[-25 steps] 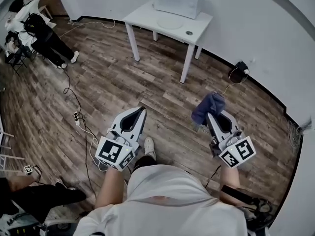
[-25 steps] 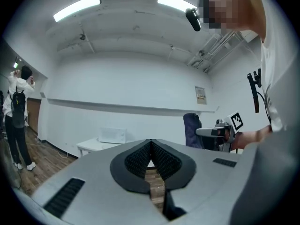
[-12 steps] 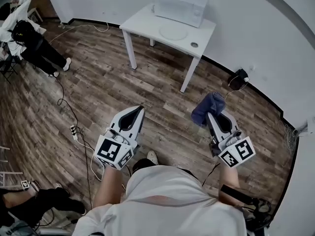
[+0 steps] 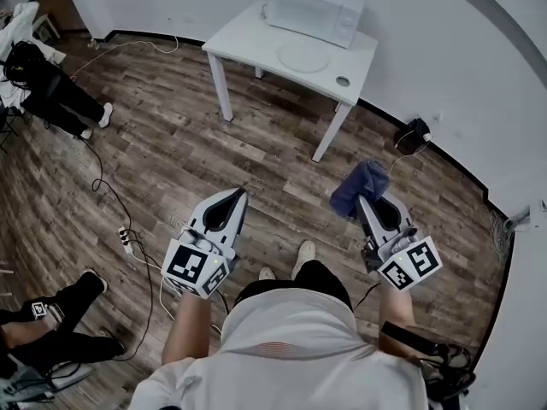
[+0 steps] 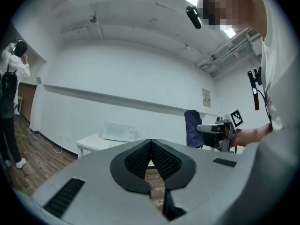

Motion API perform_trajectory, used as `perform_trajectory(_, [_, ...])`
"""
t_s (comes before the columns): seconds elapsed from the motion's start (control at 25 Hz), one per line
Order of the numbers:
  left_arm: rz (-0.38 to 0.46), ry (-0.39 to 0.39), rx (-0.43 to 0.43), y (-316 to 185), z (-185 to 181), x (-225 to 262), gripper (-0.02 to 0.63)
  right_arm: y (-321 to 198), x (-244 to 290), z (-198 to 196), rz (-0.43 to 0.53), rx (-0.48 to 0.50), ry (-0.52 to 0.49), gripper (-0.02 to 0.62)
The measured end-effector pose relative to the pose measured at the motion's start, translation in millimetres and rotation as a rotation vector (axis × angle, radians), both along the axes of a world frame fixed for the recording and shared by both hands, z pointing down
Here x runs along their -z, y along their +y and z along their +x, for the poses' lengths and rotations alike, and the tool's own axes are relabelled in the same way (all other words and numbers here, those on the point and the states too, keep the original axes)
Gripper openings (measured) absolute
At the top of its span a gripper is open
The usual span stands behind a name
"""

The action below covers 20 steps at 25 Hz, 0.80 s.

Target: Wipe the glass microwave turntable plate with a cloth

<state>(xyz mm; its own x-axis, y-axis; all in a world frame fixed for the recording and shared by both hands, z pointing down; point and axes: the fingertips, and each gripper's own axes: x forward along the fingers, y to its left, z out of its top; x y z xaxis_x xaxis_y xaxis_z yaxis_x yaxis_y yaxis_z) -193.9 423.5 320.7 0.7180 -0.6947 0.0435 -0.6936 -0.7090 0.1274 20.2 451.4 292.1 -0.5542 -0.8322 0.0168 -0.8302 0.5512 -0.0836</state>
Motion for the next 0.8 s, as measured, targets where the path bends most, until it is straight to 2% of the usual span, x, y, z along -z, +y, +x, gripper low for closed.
perform_trajectory(0.48, [-0.012, 0.007, 0.034, -81, -7, -7, 0.011, -94, -2, -2, 0.006, 0.037, 0.005, 0.061])
perform_trajectory(0.64, [-0.009, 0.001, 0.04, -119, 8, -5, 0.011, -134, -2, 9, 0.007, 0.055, 0.002, 0.061])
perform_trajectory(0.8, [-0.01, -0.003, 0.047, -169, 37, 0, 0.011, -187, -3, 37, -0.009, 0.068, -0.01, 0.061])
